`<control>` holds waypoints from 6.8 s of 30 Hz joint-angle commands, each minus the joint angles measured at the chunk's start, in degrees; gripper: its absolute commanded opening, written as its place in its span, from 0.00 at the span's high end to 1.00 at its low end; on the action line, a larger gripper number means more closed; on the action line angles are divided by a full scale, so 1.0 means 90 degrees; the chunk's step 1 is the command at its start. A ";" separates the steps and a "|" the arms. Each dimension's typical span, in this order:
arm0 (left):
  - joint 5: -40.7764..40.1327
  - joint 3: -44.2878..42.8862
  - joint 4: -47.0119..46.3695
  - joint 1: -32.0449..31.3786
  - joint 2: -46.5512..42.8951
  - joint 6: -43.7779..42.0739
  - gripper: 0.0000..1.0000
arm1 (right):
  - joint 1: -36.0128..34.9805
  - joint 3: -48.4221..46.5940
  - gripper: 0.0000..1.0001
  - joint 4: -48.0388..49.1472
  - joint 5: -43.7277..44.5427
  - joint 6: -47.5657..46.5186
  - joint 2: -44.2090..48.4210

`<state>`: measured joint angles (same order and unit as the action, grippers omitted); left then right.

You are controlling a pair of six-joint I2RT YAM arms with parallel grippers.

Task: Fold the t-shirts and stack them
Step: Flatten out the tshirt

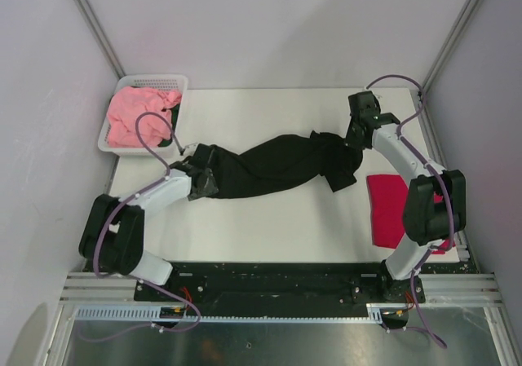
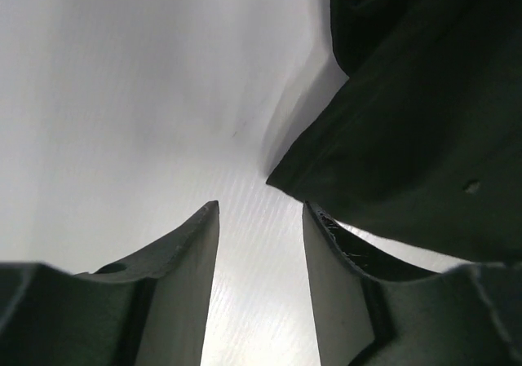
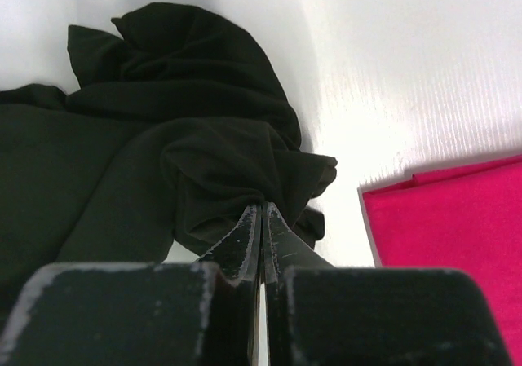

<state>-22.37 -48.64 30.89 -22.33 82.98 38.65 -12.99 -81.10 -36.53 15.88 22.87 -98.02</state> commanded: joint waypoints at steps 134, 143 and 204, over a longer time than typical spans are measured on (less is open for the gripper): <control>0.2391 -0.4204 0.0117 0.2982 -0.0062 -0.0520 1.00 | 0.0638 0.0070 1.00 0.1503 -0.0973 0.0906 0.2859; 0.2070 -0.1944 -0.0389 0.2989 0.0860 -0.0640 1.00 | 0.0703 0.1387 1.00 0.1098 -0.1489 0.0972 0.0923; 0.2578 -0.1120 -0.0540 0.2912 0.0037 -0.0780 1.00 | -0.0344 0.2947 1.00 -0.1172 -0.1190 0.1533 0.3081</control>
<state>0.36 -60.55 27.42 4.14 88.25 31.51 -14.46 -53.28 -35.24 9.02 32.86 -82.59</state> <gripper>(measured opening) 0.006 0.018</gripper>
